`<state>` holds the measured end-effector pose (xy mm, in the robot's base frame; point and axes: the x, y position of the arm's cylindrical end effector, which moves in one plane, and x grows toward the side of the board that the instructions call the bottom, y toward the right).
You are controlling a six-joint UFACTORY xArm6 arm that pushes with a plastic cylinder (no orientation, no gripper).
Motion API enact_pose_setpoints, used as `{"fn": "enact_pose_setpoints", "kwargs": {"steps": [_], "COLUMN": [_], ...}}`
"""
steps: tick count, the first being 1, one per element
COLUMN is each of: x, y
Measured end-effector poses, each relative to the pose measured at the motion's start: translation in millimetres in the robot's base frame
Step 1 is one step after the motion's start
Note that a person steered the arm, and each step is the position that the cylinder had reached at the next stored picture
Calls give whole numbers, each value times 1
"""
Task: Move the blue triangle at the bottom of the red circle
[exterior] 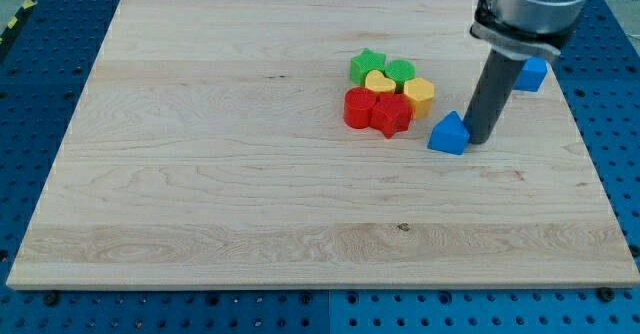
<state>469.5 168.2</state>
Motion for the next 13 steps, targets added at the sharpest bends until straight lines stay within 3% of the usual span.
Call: {"fn": "enact_pose_setpoints", "kwargs": {"steps": [1, 3, 5, 7, 13], "x": [18, -14, 17, 31, 36], "y": [-13, -8, -47, -15, -72]}}
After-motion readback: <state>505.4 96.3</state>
